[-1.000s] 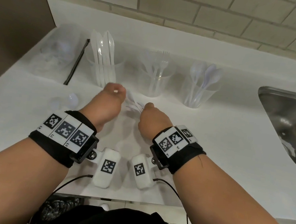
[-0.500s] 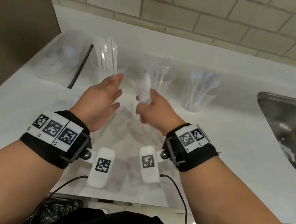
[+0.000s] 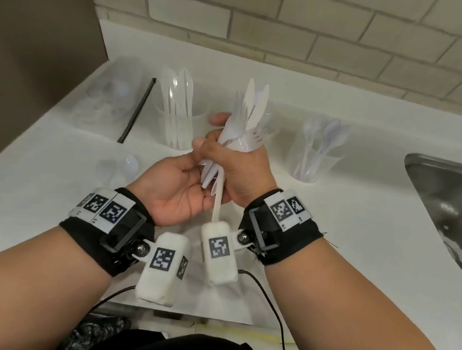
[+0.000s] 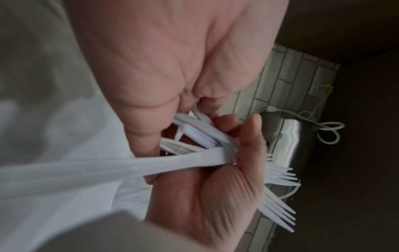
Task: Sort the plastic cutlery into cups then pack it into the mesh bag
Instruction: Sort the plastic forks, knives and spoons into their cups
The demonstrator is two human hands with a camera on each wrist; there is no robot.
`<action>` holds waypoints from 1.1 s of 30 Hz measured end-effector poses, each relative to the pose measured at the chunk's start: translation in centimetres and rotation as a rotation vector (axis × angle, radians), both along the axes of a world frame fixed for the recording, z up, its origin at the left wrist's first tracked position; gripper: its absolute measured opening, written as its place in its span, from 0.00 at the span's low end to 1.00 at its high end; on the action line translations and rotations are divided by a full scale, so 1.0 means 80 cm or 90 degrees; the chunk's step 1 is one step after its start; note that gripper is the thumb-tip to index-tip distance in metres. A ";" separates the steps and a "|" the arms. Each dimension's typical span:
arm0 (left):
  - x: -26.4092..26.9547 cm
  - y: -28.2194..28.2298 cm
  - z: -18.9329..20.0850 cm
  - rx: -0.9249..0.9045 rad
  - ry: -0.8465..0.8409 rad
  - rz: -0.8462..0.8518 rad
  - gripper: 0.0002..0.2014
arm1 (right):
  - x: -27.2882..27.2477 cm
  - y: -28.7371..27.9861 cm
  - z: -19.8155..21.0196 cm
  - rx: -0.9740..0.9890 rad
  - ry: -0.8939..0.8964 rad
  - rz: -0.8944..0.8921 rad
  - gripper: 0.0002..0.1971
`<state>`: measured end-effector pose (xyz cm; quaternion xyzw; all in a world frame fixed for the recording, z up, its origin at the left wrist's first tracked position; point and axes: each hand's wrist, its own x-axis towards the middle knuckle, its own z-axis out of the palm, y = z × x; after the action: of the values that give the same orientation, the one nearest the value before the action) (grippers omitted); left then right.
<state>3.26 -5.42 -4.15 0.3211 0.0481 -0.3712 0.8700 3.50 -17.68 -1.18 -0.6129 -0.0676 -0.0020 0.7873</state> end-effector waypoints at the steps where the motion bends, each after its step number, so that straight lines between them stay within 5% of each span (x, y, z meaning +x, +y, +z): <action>1: 0.000 0.001 0.000 -0.009 0.000 0.014 0.25 | 0.001 0.001 -0.002 -0.011 0.012 -0.005 0.12; 5: 0.005 0.006 -0.007 0.074 0.017 0.004 0.18 | 0.009 0.004 0.000 -0.035 0.012 -0.032 0.07; 9: 0.005 0.005 -0.012 0.186 0.068 -0.065 0.32 | 0.022 -0.001 0.014 0.018 -0.028 -0.076 0.11; 15: -0.002 -0.015 -0.015 0.298 0.015 0.057 0.25 | 0.026 -0.013 0.007 -0.041 -0.017 -0.109 0.09; 18: -0.002 -0.013 -0.009 0.307 0.000 -0.010 0.26 | 0.014 -0.014 -0.001 -0.075 0.004 -0.088 0.08; 19: -0.004 -0.013 -0.005 0.385 -0.058 -0.071 0.20 | 0.011 -0.014 -0.002 -0.089 0.007 -0.085 0.09; 21: -0.009 -0.004 -0.003 0.671 -0.358 -0.259 0.07 | 0.007 -0.014 -0.005 -0.118 0.014 -0.089 0.09; 23: -0.015 0.006 -0.001 0.886 -0.648 -0.478 0.09 | 0.007 -0.017 -0.008 -0.133 0.019 -0.093 0.10; 27: -0.028 0.010 0.004 0.920 -0.699 -0.701 0.19 | 0.010 -0.024 -0.012 -0.132 0.035 -0.090 0.09; 33: -0.027 0.002 -0.008 1.010 -0.749 -0.653 0.08 | 0.011 -0.024 -0.013 -0.126 0.048 -0.073 0.10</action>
<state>1.08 -5.27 -4.75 0.8940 -0.2866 -0.3409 0.0491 4.41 -19.59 -2.25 -0.6902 -0.0027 -0.0177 0.7234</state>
